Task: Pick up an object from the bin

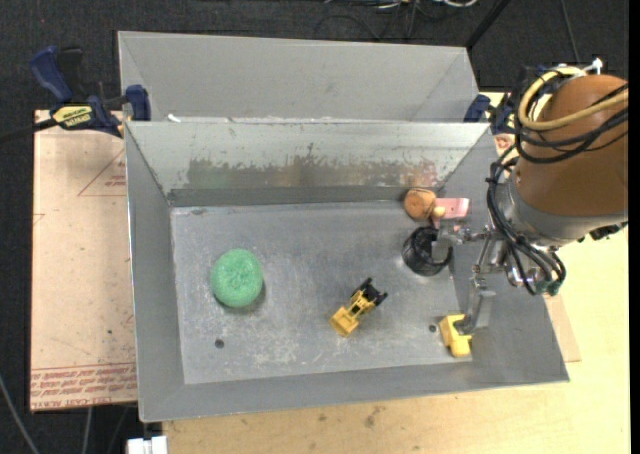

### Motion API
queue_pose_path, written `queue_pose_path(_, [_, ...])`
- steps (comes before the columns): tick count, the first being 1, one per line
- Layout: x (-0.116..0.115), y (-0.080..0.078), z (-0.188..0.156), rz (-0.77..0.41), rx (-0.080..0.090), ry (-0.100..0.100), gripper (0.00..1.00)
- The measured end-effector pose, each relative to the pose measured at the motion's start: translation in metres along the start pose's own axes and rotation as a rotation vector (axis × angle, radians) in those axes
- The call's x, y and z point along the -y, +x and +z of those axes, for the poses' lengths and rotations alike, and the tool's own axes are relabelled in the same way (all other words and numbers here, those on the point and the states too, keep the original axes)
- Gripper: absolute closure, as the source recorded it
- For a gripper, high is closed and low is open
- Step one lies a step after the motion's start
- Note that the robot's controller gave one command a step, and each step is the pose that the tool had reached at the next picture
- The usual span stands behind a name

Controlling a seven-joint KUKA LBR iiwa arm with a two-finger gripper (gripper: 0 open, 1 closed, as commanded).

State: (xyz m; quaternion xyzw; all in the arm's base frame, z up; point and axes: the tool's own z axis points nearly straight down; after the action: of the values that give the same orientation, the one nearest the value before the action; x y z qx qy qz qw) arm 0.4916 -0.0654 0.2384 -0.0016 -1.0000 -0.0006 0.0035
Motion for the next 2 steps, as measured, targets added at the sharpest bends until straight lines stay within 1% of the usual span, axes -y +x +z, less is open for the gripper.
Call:
queue_pose_path(1, [0.0, -0.001, -0.004, -0.003, 0.008, 0.001, 0.0])
queue_pose_path(2, [-0.031, -0.002, 0.037, -0.041, 0.017, 0.003, 0.0])
